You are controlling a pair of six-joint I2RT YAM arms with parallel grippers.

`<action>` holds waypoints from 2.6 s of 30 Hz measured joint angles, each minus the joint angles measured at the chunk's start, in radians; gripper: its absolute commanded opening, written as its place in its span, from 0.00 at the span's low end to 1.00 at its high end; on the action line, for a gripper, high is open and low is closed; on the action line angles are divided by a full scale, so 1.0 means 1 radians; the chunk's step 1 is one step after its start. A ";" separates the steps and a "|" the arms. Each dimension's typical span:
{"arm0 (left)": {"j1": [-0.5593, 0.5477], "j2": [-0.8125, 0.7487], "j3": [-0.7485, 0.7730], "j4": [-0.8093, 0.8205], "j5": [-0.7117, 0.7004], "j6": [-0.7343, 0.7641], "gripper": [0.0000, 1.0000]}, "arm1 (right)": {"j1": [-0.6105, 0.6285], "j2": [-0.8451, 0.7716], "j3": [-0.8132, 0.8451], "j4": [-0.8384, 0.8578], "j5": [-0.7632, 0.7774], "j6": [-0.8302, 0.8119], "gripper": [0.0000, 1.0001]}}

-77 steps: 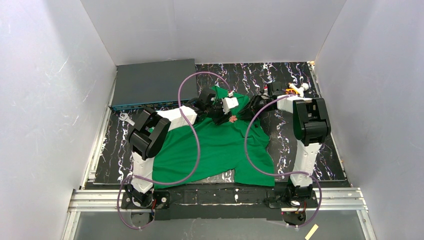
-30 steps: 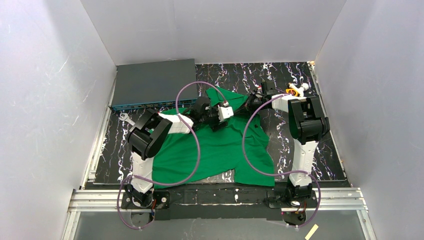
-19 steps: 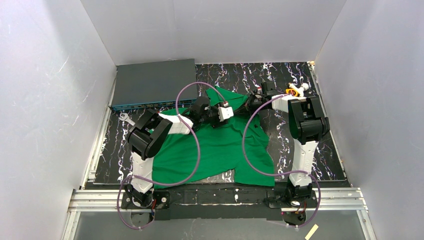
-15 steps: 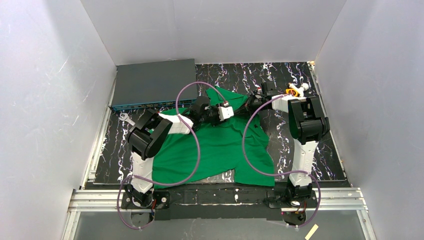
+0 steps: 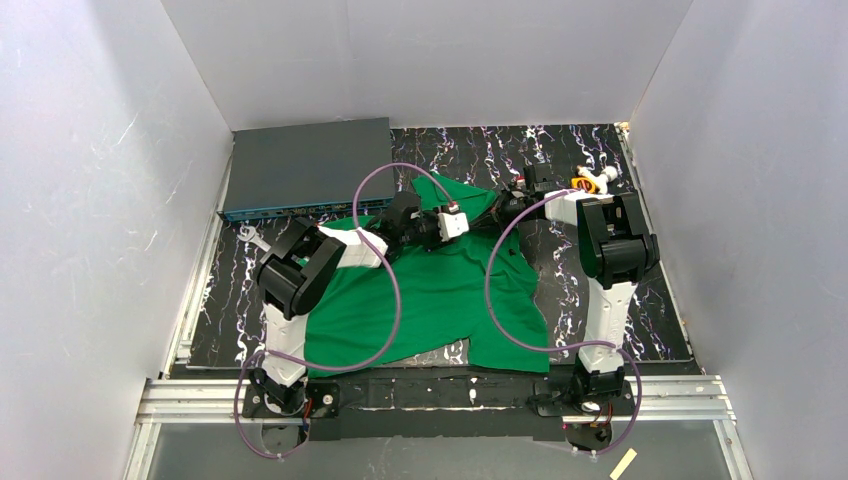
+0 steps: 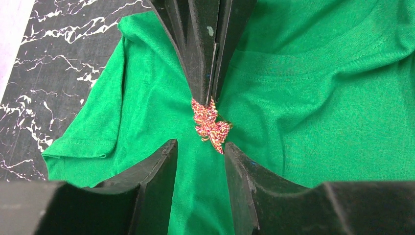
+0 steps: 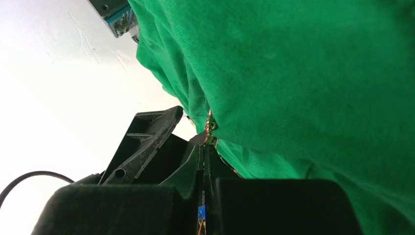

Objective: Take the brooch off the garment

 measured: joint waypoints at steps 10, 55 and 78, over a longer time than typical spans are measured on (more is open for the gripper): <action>-0.008 0.014 0.007 0.002 0.002 0.018 0.40 | 0.000 0.000 -0.007 0.000 0.000 0.013 0.01; -0.012 0.040 0.127 -0.115 0.026 -0.165 0.00 | -0.081 -0.019 0.050 -0.025 -0.117 -0.142 0.68; 0.108 0.211 0.544 -0.615 0.291 -0.484 0.00 | -0.105 -0.015 0.146 0.008 -0.131 -0.580 0.62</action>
